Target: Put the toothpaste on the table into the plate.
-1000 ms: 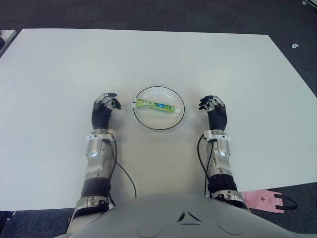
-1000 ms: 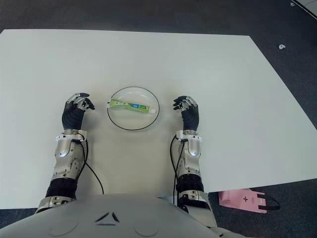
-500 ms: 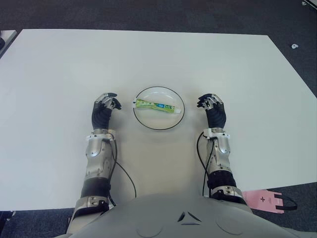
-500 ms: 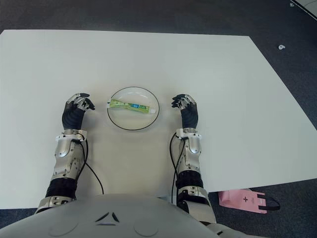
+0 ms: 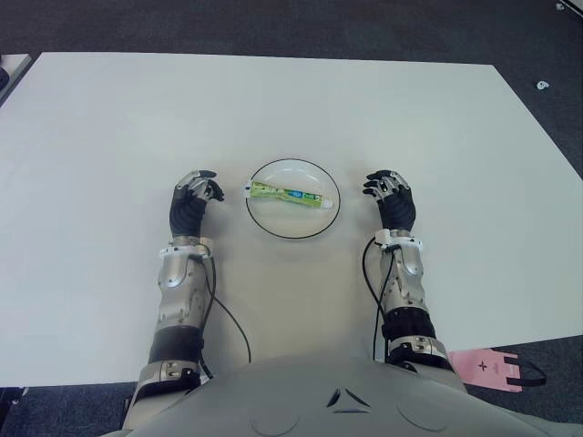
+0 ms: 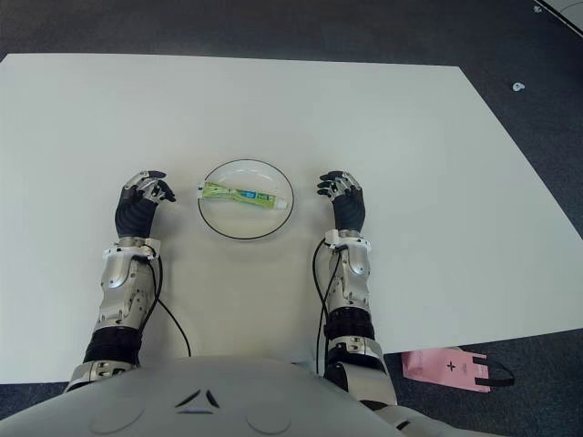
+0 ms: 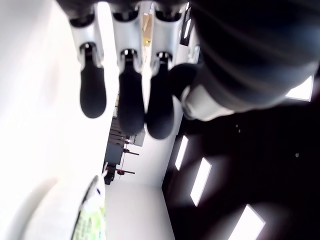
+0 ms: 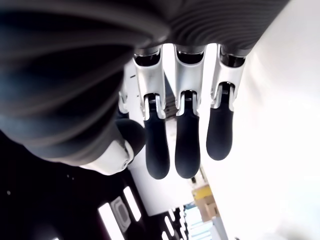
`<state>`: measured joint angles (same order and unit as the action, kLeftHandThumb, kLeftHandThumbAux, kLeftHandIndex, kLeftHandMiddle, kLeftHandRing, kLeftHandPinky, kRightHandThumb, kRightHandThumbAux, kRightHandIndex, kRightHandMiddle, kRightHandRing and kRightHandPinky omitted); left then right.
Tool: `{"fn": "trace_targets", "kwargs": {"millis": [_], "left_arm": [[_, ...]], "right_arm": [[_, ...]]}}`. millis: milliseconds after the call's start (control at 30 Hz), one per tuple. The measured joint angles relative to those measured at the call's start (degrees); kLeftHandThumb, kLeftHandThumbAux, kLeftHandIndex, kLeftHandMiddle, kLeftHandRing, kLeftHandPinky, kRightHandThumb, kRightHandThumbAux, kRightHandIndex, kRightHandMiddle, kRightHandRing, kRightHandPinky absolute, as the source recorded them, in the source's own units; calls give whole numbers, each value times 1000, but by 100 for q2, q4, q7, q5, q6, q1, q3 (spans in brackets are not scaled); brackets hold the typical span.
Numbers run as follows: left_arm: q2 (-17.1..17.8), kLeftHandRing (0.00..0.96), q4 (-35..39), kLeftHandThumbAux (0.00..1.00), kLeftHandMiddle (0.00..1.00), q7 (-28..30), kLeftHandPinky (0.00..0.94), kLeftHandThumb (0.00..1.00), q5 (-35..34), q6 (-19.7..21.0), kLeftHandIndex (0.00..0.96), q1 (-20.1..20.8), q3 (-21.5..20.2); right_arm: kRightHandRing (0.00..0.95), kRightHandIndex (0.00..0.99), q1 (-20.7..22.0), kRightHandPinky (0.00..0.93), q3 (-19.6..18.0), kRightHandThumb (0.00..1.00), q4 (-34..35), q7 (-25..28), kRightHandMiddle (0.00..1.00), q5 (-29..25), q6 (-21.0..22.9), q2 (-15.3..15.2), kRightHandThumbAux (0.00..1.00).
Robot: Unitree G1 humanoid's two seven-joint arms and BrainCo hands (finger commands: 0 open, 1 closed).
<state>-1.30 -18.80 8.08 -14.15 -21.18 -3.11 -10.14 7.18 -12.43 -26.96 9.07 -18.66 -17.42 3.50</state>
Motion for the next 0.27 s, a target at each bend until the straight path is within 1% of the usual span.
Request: {"fn": "trace_targets", "kwargs": {"millis": [67,267], "left_arm": [[0,586,0,715,619,6,555,707,0,4,438,0,0],[1,588,0,715,620,22,566,706,4,9,438,0,1]], "right_arm": [[487,426,0,491,-5,699,25,-10,483,-2,67,0,730],[483,425,0,488,-13,699,45,-12,473,-2,105,0,730]]}}
